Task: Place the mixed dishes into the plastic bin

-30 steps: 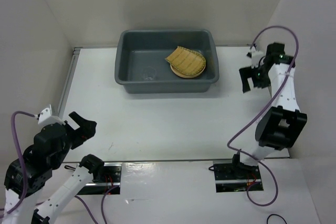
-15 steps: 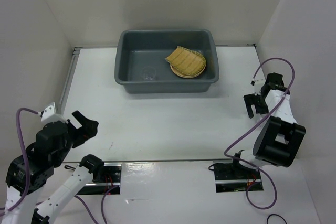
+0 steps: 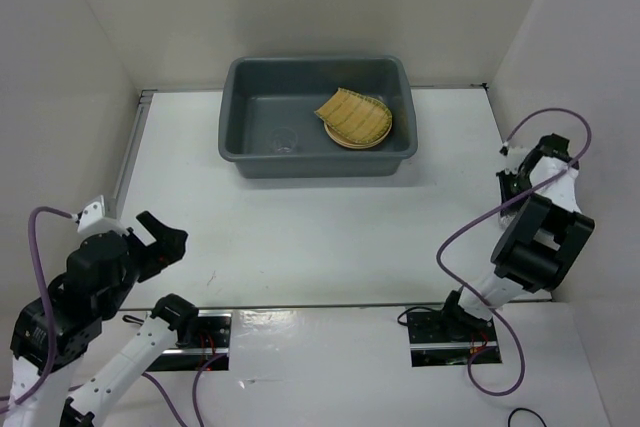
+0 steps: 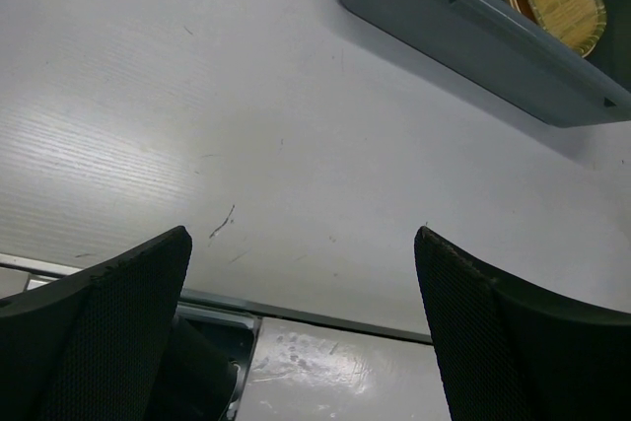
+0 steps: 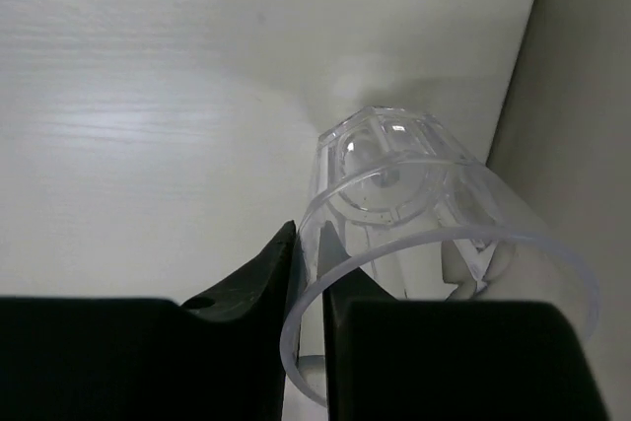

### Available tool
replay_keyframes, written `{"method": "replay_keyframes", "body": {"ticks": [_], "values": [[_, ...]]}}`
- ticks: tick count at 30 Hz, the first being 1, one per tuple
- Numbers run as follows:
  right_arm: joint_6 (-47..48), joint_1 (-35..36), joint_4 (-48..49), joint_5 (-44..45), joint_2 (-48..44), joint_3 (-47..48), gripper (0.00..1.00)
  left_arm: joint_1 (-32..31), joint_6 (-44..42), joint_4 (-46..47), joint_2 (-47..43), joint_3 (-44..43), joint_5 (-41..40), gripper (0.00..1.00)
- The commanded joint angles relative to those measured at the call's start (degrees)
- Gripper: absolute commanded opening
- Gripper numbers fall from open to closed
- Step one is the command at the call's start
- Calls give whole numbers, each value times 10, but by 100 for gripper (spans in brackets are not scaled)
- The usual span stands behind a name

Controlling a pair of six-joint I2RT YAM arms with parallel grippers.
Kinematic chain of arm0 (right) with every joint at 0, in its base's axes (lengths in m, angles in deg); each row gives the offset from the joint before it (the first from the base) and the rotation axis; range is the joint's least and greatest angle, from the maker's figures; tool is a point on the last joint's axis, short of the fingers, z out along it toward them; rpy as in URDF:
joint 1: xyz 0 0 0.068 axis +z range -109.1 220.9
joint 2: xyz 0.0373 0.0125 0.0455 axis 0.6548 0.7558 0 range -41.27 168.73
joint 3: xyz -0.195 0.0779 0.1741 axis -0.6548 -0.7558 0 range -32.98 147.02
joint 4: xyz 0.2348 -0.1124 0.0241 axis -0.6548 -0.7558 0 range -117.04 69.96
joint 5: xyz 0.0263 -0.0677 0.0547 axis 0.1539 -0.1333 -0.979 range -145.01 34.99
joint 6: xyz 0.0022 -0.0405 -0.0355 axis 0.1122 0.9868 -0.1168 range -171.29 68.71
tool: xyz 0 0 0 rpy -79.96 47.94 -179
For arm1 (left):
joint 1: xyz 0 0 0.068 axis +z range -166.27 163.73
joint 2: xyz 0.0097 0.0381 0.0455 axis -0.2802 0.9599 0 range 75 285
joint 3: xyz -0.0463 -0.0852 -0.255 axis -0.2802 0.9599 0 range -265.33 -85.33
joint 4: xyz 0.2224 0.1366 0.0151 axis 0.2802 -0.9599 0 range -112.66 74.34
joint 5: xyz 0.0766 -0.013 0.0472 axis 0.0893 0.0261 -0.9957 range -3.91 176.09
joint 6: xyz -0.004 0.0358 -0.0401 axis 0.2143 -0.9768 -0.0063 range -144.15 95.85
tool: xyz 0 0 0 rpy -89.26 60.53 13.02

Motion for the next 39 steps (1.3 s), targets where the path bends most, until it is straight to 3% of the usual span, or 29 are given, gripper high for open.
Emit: {"method": "replay_keyframes", "body": {"ticks": [1, 3, 5, 9, 14, 16, 17, 18, 19, 20, 22, 23, 26, 28, 32, 39], "values": [[-2, 36, -91, -112, -33, 135, 0, 2, 10, 8, -19, 0, -3, 100], [-9, 76, -143, -168, -41, 252, 0, 2, 10, 8, -19, 0, -3, 100], [-33, 166, -145, -185, -41, 364, 0, 2, 5, 8, -19, 0, -3, 100], [-79, 418, -98, -61, 8, 520, 0, 2, -1, 13, -7, 0, 3, 100], [-93, 537, -117, -17, 229, 772, 0, 2, -19, 19, -1, 0, 15, 100], [-111, 557, -157, -17, 331, 986, 0, 2, -19, 19, -7, 0, 10, 100], [-111, 563, -188, -22, 469, 1101, 0, 2, -12, 19, -14, 0, 10, 100], [-111, 574, -142, -13, 465, 1128, 0, 2, -3, 14, -15, 0, 3, 100], [-99, 601, -98, 9, 448, 991, 0, 2, -3, 14, -22, 0, 3, 100], [-99, 610, -70, 9, 448, 962, 0, 2, 3, 9, -29, 0, 3, 100], [-99, 635, -68, 4, 506, 1048, 0, 2, 9, 8, -29, 0, -3, 100], [-99, 643, -79, 4, 589, 1119, 0, 2, 9, 8, -34, 0, -3, 100], [-62, 669, 28, 53, 587, 1062, 0, 2, 15, 3, -34, 0, -8, 100], [-56, 674, 20, 53, 632, 1129, 2, 2, 8, 3, -27, 0, -8, 100], [-36, 693, 36, 62, 663, 1126, 9, 2, -2, 8, -7, 0, 3, 100], [-25, 693, -1, 63, 728, 1148, 12, 2, -3, 14, 3, 0, 3, 100]]}}
